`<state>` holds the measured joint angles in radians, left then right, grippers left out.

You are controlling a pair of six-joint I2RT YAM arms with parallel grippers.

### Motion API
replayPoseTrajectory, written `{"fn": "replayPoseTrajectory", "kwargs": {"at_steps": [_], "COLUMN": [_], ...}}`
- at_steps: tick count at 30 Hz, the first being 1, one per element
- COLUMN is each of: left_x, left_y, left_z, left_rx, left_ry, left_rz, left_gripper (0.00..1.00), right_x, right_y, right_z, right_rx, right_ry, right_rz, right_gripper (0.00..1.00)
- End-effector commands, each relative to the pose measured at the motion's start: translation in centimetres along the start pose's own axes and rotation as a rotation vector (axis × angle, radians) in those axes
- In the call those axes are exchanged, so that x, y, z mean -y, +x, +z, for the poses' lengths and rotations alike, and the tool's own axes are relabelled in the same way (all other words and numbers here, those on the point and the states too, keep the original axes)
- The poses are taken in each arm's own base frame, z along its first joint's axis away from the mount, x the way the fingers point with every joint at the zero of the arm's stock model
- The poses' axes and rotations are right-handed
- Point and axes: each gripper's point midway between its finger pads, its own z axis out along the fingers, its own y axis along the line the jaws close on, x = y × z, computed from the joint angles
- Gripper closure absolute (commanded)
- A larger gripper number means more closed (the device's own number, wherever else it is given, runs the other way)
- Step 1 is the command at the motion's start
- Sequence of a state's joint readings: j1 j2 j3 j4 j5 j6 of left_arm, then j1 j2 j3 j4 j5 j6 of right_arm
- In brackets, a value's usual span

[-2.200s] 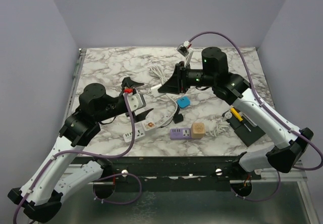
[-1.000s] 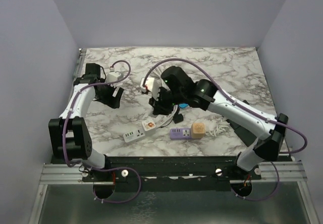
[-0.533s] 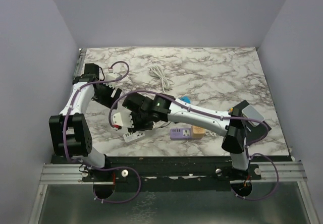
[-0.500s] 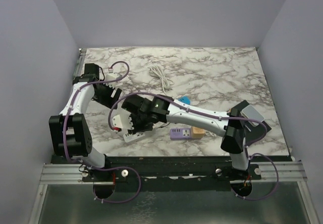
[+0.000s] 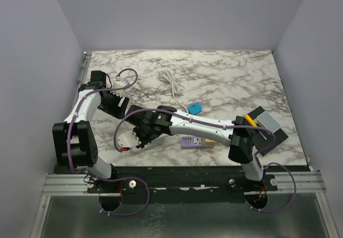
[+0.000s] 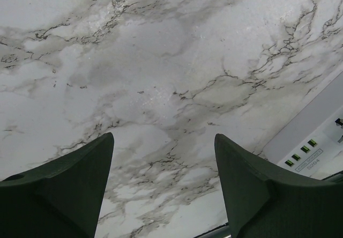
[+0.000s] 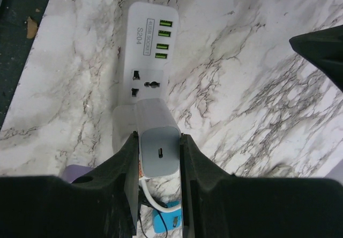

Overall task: Insert the plug
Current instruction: Insert the plug into the socket.

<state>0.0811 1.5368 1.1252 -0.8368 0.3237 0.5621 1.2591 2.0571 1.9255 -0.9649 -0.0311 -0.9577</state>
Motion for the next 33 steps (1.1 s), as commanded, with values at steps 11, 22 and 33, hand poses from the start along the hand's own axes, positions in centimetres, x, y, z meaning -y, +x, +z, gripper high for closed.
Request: {"fn": "replayPoseTrajectory", "kwargs": {"at_steps": [11,22,33], "left_x": [-0.1,0.1,0.3], "left_y": [-0.8,-1.0,-1.2], "left_z": [-0.7,-0.8,-0.8], "left_rx": [0.033,0.044,0.052], "left_ry": [-0.013,-0.007,0.003], "left_rz": [0.004,-0.008,-0.010], "left_gripper": [0.23,0.23,0.23], "right_x": [-0.6,-1.3,-1.3], "right_y": [-0.5,-0.8,-0.3], "right_z": [3.0,4.1,4.9], "right_rx": [0.048,0.079,0.059], "right_ry": [0.005,-0.008,0.000], "right_rz": [-0.094,-0.087,-0.080], "right_gripper": [0.99,0.99,0.99]}}
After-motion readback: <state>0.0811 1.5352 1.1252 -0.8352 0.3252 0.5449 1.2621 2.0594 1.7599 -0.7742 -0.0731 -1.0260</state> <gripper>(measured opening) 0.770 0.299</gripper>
